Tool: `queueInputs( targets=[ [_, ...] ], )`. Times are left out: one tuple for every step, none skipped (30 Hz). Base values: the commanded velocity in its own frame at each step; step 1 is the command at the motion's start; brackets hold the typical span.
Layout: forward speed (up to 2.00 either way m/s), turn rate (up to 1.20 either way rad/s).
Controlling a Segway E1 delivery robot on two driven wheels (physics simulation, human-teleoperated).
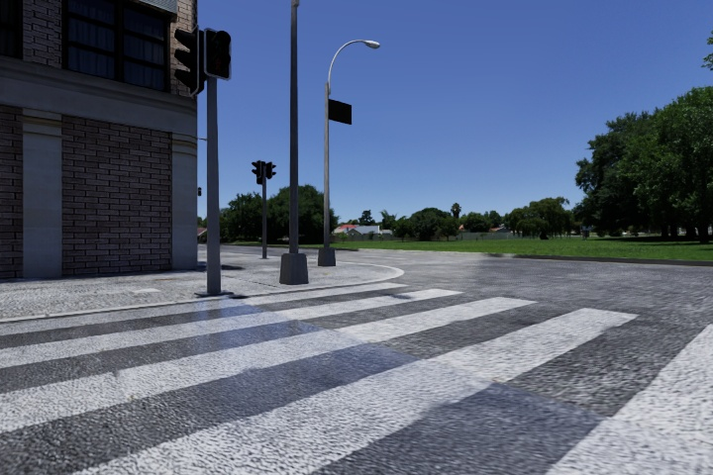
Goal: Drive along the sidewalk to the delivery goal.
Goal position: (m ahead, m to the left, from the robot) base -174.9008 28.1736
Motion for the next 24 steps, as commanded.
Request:
queueInputs(
  targets=[
    [0.0,0.0],
    [0.0,0.0],
    [0.0,0.0],
    [0.0,0.0],
    [0.0,0.0],
    [0.0,0.0],
    [0.0,0.0],
    [0.0,0.0],
    [0.0,0.0],
    [0.0,0.0],
    [0.0,0.0],
    [0.0,0.0],
    [0.0,0.0],
    [0.0,0.0],
    [0.0,0.0],
    [0.0,0.0],
    [0.0,0.0],
    [0.0,0.0],
    [0.0,0.0],
    [0.0,0.0],
    [0.0,0.0],
    [0.0,0.0],
    [0.0,0.0],
    [0.0,0.0]
  ],
)
